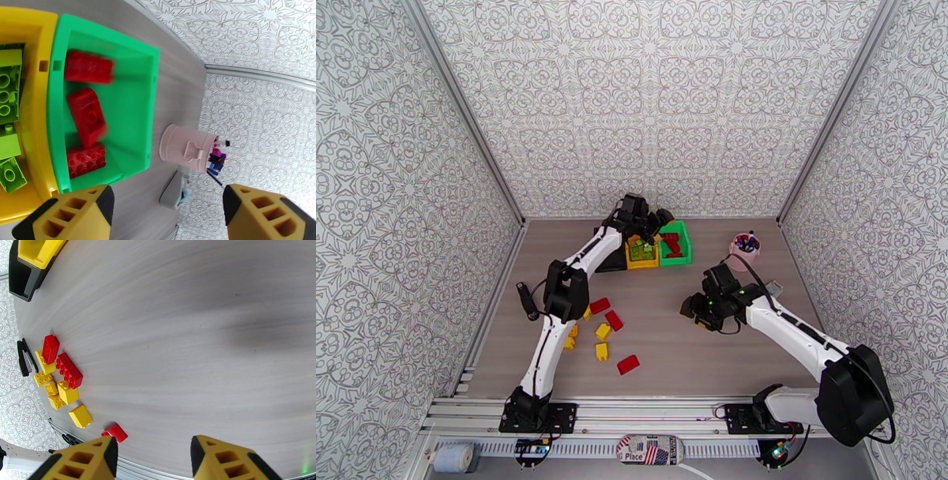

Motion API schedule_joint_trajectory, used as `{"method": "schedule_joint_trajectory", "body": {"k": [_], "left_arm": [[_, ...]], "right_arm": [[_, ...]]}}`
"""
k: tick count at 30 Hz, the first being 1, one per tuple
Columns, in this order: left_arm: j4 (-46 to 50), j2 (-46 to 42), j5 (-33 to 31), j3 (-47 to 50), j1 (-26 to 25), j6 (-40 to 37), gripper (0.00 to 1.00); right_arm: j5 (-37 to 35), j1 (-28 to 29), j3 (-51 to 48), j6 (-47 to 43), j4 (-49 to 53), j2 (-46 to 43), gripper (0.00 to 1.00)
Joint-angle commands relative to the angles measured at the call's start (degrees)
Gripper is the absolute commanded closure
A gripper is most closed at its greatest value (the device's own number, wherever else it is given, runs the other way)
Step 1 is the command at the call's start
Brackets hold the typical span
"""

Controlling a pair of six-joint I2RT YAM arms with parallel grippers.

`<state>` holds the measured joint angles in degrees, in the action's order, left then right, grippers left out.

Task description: Sort the legos into containers by color

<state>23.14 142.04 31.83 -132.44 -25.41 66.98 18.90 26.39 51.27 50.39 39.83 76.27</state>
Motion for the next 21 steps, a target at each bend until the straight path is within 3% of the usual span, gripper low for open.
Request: {"method": "schedule_joint_trajectory", "body": {"k": [1, 7, 13, 21], "left_arm": [[-1.0, 0.0, 1.2, -1.6, 0.7, 0.7, 0.21], [0.2, -4.1, 0.6, 2.2, 0.9, -2.9, 0.2], [9.5, -11.9, -2.7, 7.9, 1.9, -12.3, 0.19], [19.7, -26.1, -10.5, 23.6, 6.1, -22.0, 0.18]], "right_arm": [[-0.3, 0.3, 1.8, 0.2, 0.1, 0.4, 0.46], [0.3, 0.3, 3.8, -1.0, 0.2, 2.5, 0.46], [0.6, 1.0, 8.6, -3.8, 1.6, 7.4, 0.45], [-1.4, 7.8, 21.3, -8.7, 5.9, 19.4, 0.45]]}}
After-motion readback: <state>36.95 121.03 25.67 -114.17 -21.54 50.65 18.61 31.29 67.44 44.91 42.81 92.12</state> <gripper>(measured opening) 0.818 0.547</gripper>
